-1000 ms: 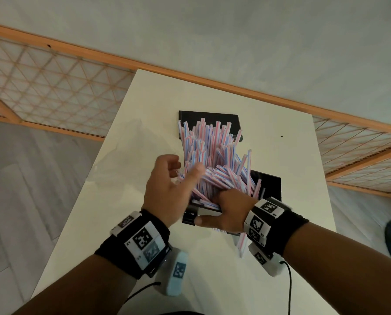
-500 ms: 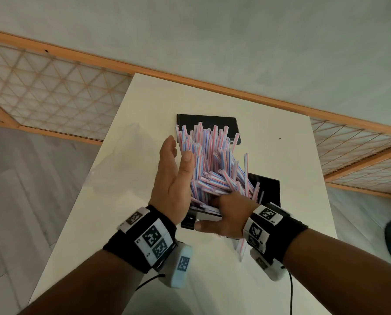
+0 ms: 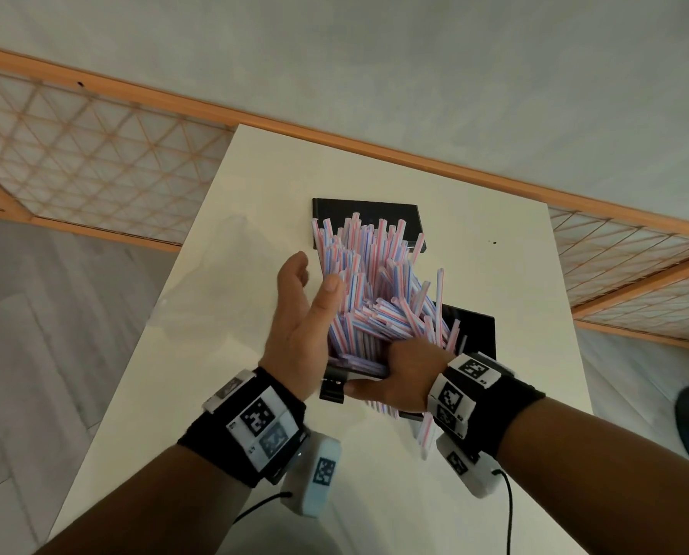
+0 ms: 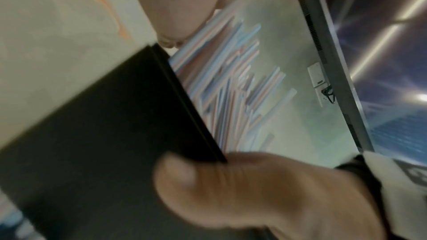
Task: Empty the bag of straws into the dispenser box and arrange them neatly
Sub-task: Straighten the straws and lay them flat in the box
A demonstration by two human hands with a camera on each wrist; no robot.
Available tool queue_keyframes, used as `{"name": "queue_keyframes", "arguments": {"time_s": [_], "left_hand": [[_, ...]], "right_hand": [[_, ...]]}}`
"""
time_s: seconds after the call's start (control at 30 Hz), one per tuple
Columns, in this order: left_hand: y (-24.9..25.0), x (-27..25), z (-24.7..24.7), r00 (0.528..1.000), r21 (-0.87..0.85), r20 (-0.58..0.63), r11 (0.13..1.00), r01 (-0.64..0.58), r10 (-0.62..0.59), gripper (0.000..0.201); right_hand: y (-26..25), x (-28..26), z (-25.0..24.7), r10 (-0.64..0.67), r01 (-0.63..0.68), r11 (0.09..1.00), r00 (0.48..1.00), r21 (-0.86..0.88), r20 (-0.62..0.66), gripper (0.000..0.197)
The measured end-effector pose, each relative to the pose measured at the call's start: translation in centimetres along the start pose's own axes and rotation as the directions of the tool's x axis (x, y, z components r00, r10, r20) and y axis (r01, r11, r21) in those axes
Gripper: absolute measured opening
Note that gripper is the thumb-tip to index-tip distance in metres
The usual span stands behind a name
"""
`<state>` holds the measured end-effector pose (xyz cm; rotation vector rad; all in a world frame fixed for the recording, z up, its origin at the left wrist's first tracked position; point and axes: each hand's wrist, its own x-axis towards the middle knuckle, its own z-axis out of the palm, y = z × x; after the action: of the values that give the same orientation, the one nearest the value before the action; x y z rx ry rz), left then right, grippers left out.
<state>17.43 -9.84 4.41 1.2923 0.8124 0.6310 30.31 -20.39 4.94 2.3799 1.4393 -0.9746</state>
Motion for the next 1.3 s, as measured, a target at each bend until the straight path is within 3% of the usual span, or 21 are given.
{"name": "queue_keyframes", "arguments": {"time_s": [0.07,0.13,0.2,0.27,0.33,0.5,0.6,0.7,0.8,0.87,0.93,1.0,1.07,1.2,1.3], "left_hand": [[0.9,-0.1,-1.3,0.999,0.331,-0.043,0.944,-0.003,0.019,0.094],[2.2,-0.3,-2.0,0.998,0.550,-0.039,0.833,0.067,-0.055,0.081],[2.5,-0.4,-1.8,0.991,0.659,0.001,0.745,0.100,-0.134,0.065],[2.3,-0.4,-1.0,0.997,0.695,0.023,0.718,0.039,-0.077,0.053],[2.3,-0.4,-0.4,1.000,0.702,0.000,0.713,0.001,-0.002,0.048],[2.0,0.1,-0.5,0.998,0.700,-0.057,0.711,0.059,-0.027,0.039],[1.8,0.3,-0.5,1.000,0.722,-0.015,0.692,0.011,-0.001,0.036],[1.9,0.4,-0.6,0.999,0.610,-0.044,0.792,0.035,-0.010,0.031],[2.2,0.4,-0.9,0.989,0.437,-0.085,0.887,0.146,-0.121,0.034],[2.5,0.2,-0.9,0.993,0.516,-0.052,0.848,0.118,-0.106,0.042],[2.5,-0.2,-0.7,1.000,0.667,0.002,0.745,0.000,-0.002,0.048],[2.6,-0.4,-0.5,0.998,0.693,0.056,0.718,-0.065,0.036,0.051],[2.3,-0.2,-0.4,0.996,0.663,0.077,0.744,-0.082,0.041,0.051],[2.3,-0.4,-0.8,0.995,0.579,-0.023,0.812,-0.070,0.102,0.045],[2.6,-0.7,-1.0,0.994,0.419,-0.099,0.908,0.007,0.038,0.041]], "right_hand": [[0.4,0.1,-0.3,-0.038,0.036,0.997,0.999,0.066,0.023,0.057],[0.5,0.2,-0.4,-0.119,0.118,0.978,0.993,0.173,-0.004,0.048],[0.5,0.3,0.1,-0.182,0.189,0.944,0.982,0.271,-0.050,0.043],[0.4,0.2,0.5,-0.209,0.226,0.921,0.974,0.317,-0.085,0.053],[0.4,0.3,0.6,-0.198,0.218,0.913,0.976,0.344,-0.092,0.057],[0.3,0.4,0.4,-0.106,0.133,0.952,0.988,0.275,-0.110,0.044],[0.2,0.3,0.4,-0.091,0.116,0.964,0.989,0.238,-0.112,0.044],[0.6,0.0,0.4,-0.073,0.127,0.947,0.979,0.294,-0.189,0.041],[1.1,-0.3,0.4,-0.054,0.115,0.949,0.976,0.292,-0.211,0.046],[1.3,-0.4,0.6,-0.065,0.108,0.962,0.983,0.250,-0.174,0.048],[1.2,-0.4,0.9,-0.063,0.102,0.963,0.985,0.249,-0.158,0.047],[1.2,-0.3,1.1,-0.052,0.094,0.961,0.985,0.262,-0.163,0.047],[1.2,-0.3,1.0,-0.049,0.091,0.959,0.986,0.269,-0.159,0.048],[1.2,-0.2,0.8,-0.036,0.076,0.961,0.987,0.265,-0.154,0.049],[1.3,-0.2,0.9,-0.052,0.110,0.952,0.977,0.286,-0.205,0.050]]}}
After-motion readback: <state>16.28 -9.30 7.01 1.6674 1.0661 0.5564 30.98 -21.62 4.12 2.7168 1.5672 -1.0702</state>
